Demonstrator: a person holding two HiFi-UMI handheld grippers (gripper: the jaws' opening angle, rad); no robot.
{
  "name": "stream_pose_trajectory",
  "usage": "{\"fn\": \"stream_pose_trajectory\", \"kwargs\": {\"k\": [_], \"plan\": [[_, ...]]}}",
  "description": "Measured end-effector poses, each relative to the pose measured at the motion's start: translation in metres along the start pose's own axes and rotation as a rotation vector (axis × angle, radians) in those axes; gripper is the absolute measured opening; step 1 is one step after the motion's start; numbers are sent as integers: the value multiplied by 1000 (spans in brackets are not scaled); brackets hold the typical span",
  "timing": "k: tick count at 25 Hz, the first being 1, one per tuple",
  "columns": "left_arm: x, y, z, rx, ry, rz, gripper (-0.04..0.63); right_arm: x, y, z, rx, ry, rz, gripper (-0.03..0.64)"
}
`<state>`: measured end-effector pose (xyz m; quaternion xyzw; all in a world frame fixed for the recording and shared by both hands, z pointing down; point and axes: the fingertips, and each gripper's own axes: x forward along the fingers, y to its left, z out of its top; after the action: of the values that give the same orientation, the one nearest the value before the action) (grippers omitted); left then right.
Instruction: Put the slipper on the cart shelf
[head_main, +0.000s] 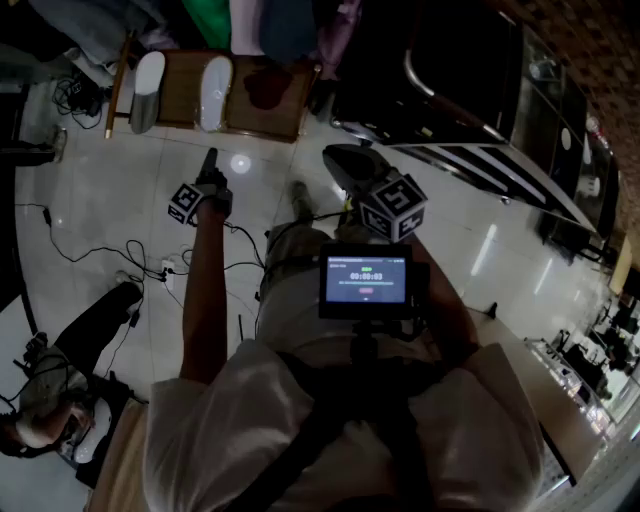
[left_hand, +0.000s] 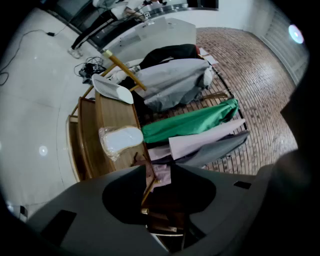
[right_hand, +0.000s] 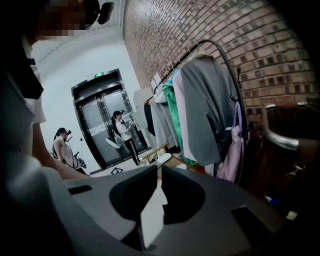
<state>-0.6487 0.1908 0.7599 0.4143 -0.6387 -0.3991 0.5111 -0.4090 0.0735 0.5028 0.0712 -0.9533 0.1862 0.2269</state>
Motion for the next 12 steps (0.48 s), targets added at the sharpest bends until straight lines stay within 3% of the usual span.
{"fn": "stream_pose_trajectory", "kwargs": {"k": [4,12], "plan": [[19,29,27,-81,-61,21,155,16,0,-1,3,6,14,43],[52,84,45,-145,-88,80,174,26,-3,-19,10,49,25,43]]}}
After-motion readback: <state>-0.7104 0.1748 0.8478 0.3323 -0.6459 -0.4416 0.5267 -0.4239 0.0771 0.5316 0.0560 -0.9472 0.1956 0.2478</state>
